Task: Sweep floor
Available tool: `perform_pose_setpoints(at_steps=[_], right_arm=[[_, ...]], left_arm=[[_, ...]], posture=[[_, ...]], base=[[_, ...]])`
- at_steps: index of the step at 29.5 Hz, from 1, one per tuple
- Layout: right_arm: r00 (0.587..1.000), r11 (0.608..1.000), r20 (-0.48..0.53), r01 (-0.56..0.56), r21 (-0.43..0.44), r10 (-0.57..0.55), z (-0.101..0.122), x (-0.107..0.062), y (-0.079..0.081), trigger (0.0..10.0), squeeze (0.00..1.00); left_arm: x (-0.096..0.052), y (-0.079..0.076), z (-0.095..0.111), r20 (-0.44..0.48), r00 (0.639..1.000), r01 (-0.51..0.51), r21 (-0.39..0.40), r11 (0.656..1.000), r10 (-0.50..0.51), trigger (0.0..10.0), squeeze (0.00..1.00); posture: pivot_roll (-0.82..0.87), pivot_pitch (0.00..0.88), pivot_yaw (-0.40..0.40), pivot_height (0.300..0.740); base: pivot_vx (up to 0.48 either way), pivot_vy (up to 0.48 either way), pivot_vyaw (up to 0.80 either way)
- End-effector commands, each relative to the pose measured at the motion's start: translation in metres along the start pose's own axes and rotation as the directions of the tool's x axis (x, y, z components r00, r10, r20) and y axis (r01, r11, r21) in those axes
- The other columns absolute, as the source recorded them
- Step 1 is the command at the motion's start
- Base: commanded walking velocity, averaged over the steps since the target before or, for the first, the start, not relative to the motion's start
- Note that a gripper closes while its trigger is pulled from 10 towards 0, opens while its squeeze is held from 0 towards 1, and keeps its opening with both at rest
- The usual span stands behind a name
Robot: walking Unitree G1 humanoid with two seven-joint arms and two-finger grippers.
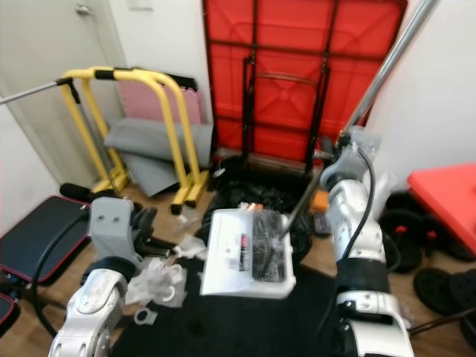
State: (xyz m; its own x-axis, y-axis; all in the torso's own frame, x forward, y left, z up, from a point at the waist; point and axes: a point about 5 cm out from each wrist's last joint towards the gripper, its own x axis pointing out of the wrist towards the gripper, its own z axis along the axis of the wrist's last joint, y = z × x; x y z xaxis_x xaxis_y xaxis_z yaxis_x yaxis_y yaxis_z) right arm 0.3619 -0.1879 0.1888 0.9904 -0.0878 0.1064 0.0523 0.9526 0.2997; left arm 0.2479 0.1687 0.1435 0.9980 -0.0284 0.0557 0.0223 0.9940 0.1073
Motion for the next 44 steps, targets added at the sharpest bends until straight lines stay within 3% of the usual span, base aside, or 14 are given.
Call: perform_pose_setpoints(at_steps=[1, 9, 15, 21, 30, 44], right_arm=[[0.998, 1.000, 0.057, 0.005, -0.014, -0.005, 0.014, 0.000, -0.003, 10.0, 0.00], [0.999, 1.000, 0.045, -0.002, -0.014, 0.003, 0.011, -0.002, 0.000, 10.0, 0.00], [1.000, 0.999, 0.019, -0.018, -0.052, 0.019, 0.000, -0.013, -0.003, 10.0, 0.00], [1.000, 0.985, 0.010, -0.025, -0.170, 0.027, -0.002, -0.031, -0.024, 10.0, 0.00], [1.000, 0.973, 0.005, 0.003, -0.229, -0.002, 0.000, -0.052, -0.042, 10.0, 0.00], [0.999, 0.977, 0.023, 0.034, -0.208, -0.030, 0.008, -0.050, -0.045, 10.0, 0.00]], left_arm=[[-0.001, -0.003, -0.002, -0.009, 1.000, 0.008, -0.013, 1.000, -0.008, 10.0, 0.00], [-0.001, -0.002, -0.003, -0.011, 1.000, 0.006, -0.013, 1.000, -0.006, 10.0, 0.00], [-0.003, -0.001, -0.004, -0.013, 1.000, 0.001, -0.013, 1.000, -0.001, 10.0, 0.00], [-0.007, 0.001, -0.006, -0.023, 1.000, -0.012, -0.015, 1.000, 0.012, 10.0, 0.00], [-0.009, 0.003, -0.007, -0.027, 1.000, -0.014, -0.014, 1.000, 0.014, 10.0, 0.00], [-0.011, 0.005, -0.007, -0.032, 0.999, -0.015, -0.007, 1.000, 0.015, 10.0, 0.00]], posture=[[-0.10, 0.000, -0.034, 0.740], [-0.10, 0.000, -0.037, 0.740], [-0.10, 0.000, -0.046, 0.740], [-0.10, 0.008, -0.053, 0.740], [-0.10, 0.014, -0.051, 0.740], [-0.10, 0.018, -0.047, 0.740]], base=[[0.300, 0.000, 0.00], [0.300, 0.000, 0.00], [0.303, 0.000, 0.00], [0.303, 0.000, 0.00], [0.303, 0.000, 0.00], [0.306, 0.000, 0.00]])
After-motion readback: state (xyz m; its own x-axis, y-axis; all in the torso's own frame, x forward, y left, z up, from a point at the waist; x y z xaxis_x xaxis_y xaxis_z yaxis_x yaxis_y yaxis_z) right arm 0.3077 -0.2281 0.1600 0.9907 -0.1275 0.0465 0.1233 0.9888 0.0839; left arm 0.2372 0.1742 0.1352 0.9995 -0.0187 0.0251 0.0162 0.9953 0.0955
